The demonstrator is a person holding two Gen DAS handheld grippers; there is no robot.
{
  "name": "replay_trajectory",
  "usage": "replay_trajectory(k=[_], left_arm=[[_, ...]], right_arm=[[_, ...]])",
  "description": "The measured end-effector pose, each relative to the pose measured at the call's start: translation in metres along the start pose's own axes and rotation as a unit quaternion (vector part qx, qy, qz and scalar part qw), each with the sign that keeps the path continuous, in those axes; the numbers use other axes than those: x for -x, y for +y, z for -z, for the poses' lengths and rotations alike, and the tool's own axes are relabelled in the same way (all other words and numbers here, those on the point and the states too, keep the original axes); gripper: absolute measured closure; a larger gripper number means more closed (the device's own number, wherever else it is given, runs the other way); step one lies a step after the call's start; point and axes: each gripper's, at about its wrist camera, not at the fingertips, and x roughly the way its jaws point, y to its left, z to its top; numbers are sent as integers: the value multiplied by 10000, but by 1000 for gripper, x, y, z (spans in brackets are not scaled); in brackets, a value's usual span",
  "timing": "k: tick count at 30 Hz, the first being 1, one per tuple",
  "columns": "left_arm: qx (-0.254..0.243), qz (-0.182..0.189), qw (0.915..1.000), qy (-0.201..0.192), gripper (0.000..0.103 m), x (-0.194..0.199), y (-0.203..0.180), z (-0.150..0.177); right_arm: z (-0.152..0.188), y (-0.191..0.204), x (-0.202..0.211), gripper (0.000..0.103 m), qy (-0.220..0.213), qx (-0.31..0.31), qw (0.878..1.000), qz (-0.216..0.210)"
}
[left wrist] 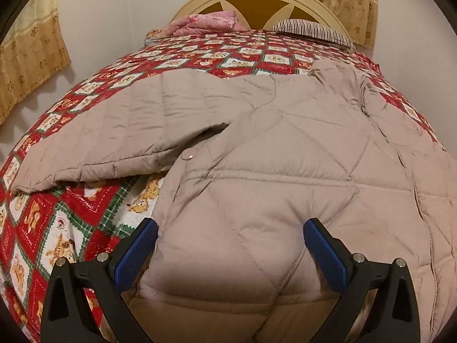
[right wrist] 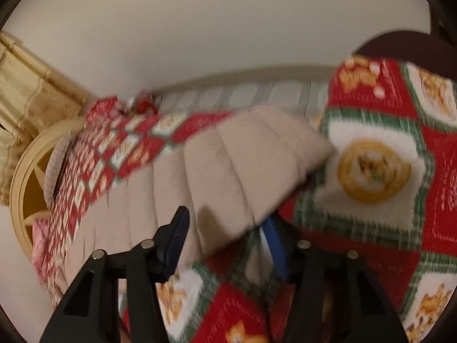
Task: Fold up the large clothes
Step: 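Grasp the jacket sleeve with the right tool and lift it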
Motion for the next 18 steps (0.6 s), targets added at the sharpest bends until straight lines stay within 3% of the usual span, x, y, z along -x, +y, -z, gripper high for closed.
replay_trajectory(k=[4,6,8,10,12,15,18], left_arm=[[-40,-25,10000,25,1,-2,-2,0],[-28,-5,10000,30,1,-2,-1,0],[-15,14,10000,28,1,-2,0,0],[-3,33,10000,27,1,-2,0,0],[10,57,10000,29,1,-3,1,-1],[26,91,10000,26,1,-3,2,0],[60,150,9999,19,1,-2,3,0]], right_arm=[[-4,-4,1,47,-366,-291,9980,414],[-3,2,-2,48,-377,-113,9967,711],[-2,9,-10,55,-320,231,9936,1054],[1,8,-9,69,-399,448,9900,1274],[-2,3,-8,93,-384,601,9919,1056],[-6,-1,-6,94,-339,779,9916,971],[-8,16,17,95,-677,1248,9859,885]])
